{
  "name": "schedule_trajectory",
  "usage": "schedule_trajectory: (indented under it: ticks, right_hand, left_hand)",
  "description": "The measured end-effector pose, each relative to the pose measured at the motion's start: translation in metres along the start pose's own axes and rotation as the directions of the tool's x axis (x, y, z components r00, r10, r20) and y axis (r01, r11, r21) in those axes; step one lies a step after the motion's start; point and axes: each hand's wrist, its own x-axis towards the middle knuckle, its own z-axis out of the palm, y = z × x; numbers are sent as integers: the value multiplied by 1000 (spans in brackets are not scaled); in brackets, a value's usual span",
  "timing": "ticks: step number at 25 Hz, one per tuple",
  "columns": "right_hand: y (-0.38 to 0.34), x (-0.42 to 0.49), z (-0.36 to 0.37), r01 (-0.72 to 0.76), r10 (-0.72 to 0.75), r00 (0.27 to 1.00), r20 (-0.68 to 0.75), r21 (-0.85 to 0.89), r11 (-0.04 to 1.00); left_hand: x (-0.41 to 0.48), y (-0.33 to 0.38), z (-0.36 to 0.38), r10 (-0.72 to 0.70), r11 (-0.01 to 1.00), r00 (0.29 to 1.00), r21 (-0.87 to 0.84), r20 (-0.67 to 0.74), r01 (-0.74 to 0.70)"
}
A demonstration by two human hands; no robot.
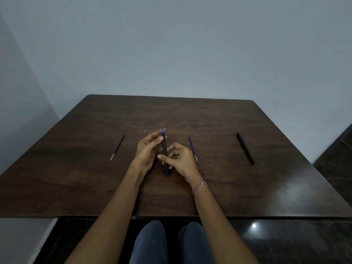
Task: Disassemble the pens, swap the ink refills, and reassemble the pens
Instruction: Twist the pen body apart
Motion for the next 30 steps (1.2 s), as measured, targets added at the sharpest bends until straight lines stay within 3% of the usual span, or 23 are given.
schedule_trajectory:
  ticks: [11,20,25,30]
  right_hand:
    - [2,2,0,-4,4,1000,-9,-31,999]
    - [2,1,0,1,-1,1000,-3,-17,1000]
    - [1,1,-1,4,-4,1000,7,-37,999]
    - [2,0,0,8,-8,1000,4,-49,999]
  left_hand:
    - [3,-1,-1,-25,999,999,-34,-38,24]
    - [1,-2,-1,70,997,997,37,-30,-69]
    - [2,-1,-2,19,997,1000,-80,-16,-20]
    - [1,-1,0,44,998,998,-47,-38,-46]
